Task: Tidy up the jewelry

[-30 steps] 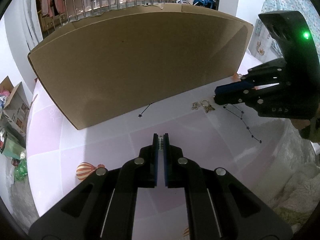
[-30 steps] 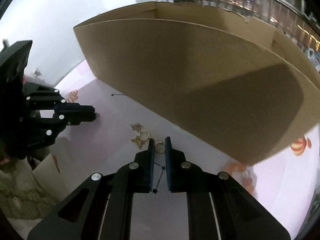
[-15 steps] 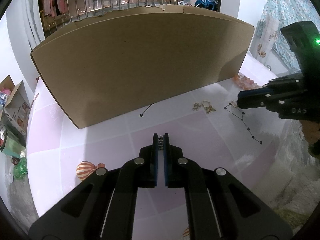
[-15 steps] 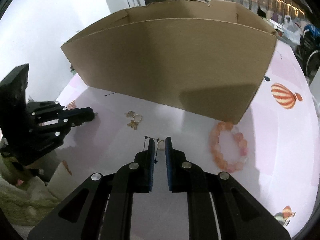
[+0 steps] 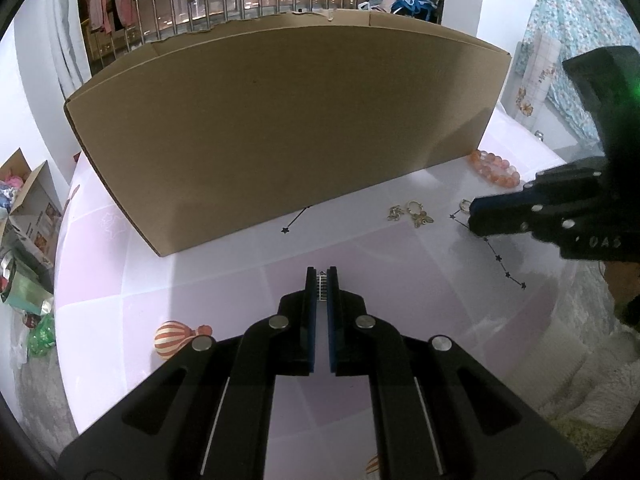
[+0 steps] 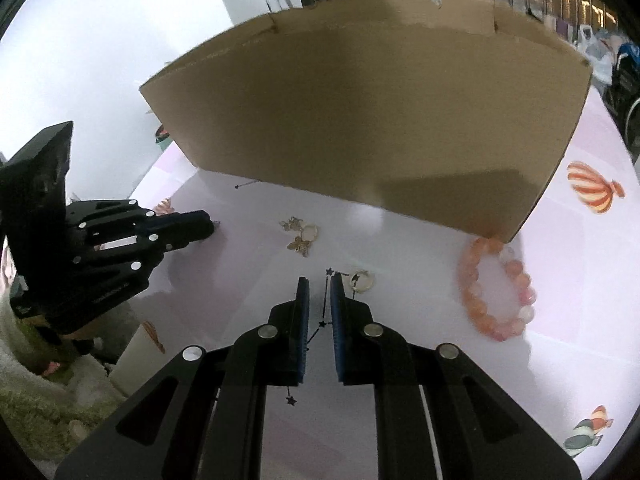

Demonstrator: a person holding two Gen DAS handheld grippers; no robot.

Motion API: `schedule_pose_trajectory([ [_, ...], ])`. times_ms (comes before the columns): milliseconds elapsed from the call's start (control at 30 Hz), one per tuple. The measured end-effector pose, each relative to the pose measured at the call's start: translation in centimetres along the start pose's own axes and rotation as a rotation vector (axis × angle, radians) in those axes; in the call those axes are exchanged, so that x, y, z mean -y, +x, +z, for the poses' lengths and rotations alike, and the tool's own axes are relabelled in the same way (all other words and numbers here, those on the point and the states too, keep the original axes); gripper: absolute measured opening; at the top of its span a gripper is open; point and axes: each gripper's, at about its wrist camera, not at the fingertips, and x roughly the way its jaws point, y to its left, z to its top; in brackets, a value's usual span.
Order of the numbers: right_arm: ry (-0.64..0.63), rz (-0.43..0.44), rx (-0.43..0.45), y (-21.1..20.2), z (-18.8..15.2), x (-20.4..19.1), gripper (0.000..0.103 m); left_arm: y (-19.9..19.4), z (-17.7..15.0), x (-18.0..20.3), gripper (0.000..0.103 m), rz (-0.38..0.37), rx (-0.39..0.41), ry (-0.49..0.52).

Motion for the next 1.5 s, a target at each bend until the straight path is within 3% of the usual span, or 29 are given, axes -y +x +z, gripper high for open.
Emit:
schedule_pose_trajectory([
  [100, -0.052, -0.041, 0.014, -0.6, 0.0, 0.1, 0.026, 0.0, 0.0, 0.0, 0.004, 0.001, 0.0, 0.001],
  [333, -0.261, -0.06, -0.004, 0.1, 0.6, -0.3, 0.027, 0.1, 0.0, 0.0, 0.004, 0.002, 0.0, 0.0],
  [600, -0.349, -0.002, -0.052, 1.5, 1.4, 0.6, 0.025, 0.2, 0.2, 0.0, 0.004, 0.008, -0.004, 0.001],
  [700, -0.363, 0.034, -0.054, 1.6, 1.6, 0.8, 0.012, 0.3, 0.2, 0.0, 0.004, 0.013, -0.005, 0.002],
  [1500, -0.257, 0.049, 0.027, 0.3, 1.8, 1.3, 0.012, -1.3, 0.2, 0.2, 0.004, 0.03, 0.042, -0.009],
])
